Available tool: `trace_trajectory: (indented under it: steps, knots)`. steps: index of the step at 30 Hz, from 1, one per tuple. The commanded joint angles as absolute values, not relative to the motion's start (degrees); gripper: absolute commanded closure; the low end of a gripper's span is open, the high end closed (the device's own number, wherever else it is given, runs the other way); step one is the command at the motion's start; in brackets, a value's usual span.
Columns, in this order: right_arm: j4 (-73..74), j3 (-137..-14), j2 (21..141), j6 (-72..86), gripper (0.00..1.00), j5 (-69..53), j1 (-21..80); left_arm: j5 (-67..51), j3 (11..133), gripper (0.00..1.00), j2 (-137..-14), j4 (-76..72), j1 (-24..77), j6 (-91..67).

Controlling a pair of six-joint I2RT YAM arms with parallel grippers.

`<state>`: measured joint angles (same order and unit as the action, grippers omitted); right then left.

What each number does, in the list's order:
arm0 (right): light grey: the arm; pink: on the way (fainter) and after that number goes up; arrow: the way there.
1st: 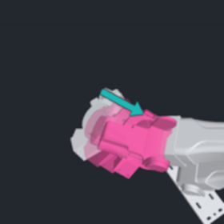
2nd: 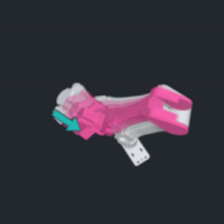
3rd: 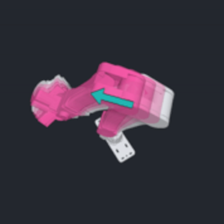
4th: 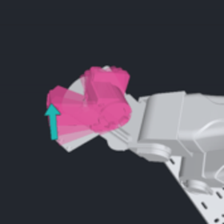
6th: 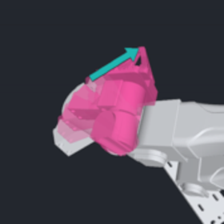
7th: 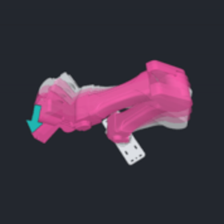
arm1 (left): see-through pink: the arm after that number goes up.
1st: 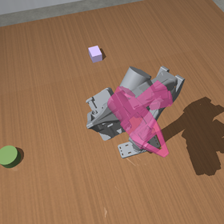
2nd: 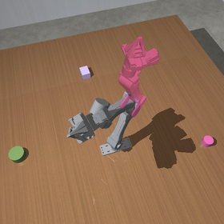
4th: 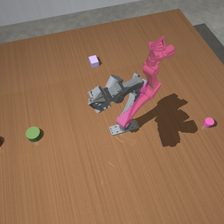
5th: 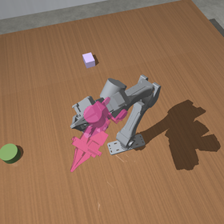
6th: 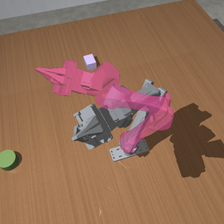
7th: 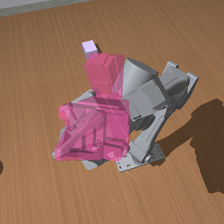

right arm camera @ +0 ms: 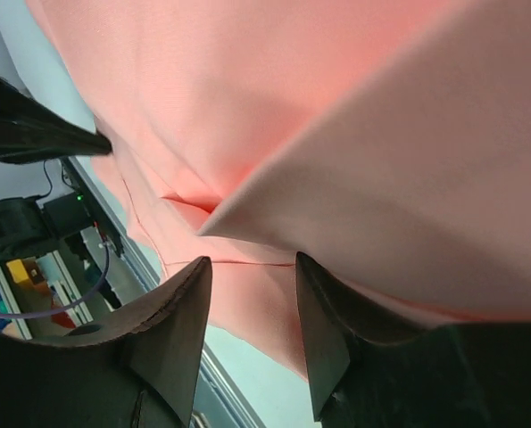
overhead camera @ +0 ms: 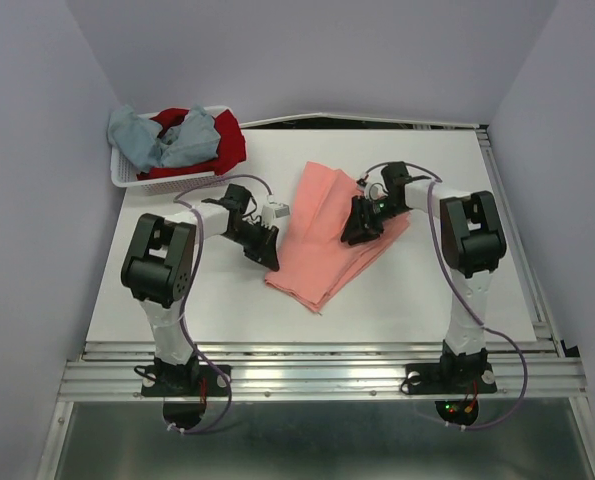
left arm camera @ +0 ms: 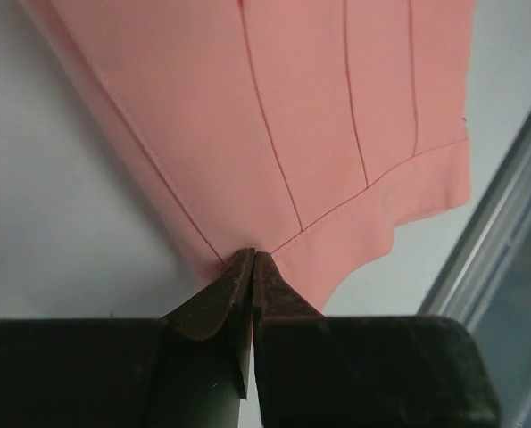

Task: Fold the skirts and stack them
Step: Fold the skirt

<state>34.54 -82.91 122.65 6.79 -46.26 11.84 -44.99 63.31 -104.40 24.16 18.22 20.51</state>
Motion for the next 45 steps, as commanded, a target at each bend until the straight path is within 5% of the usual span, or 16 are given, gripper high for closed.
trace_trajectory:
  steps: [1, 5, 10, 13, 18, 25, 35, 45]
  knots:
    - [35.5, -85.16, 127.26, -1.12, 0.5, -29.8, 11.43, -51.25, 62.67, 0.88, -107.12, 26.2, 17.84, 23.04]
    - [37.87, -90.69, 128.84, -3.42, 0.5, -27.43, 11.43, -43.98, 63.11, 0.98, -110.56, 23.3, 16.97, 18.13]
    - [40.34, -96.23, 131.21, -6.76, 0.48, -24.96, 11.43, -40.25, 62.23, 0.98, -108.57, 21.18, 16.43, 16.34]
    - [42.18, -100.71, 132.01, -8.78, 0.45, -25.66, 11.43, -41.84, 59.78, 0.8, -99.46, 20.48, 17.13, 20.1]
    - [45.34, -105.46, 128.68, -11.42, 0.37, -34.35, 12.13, -32.54, 56.34, 0.31, -81.68, 18.72, 21.79, 27.75]
    - [47.9, -107.06, 120.6, -11.69, 0.3, -36.91, 16.08, -11.44, 43.35, 0.12, -64.87, 10.31, 36.11, 46.74]
    - [40.7, -94.41, 115.22, -3.18, 0.32, -44.11, 20.74, 13.42, 31.21, 0.11, -70.91, -16.14, 57.21, 51.42]
    - [33.05, -86.49, 122.78, -2.2, 0.39, -43.6, 22.5, 17.22, 29.09, 0.11, -83.4, -27.24, 63.81, 53.7]
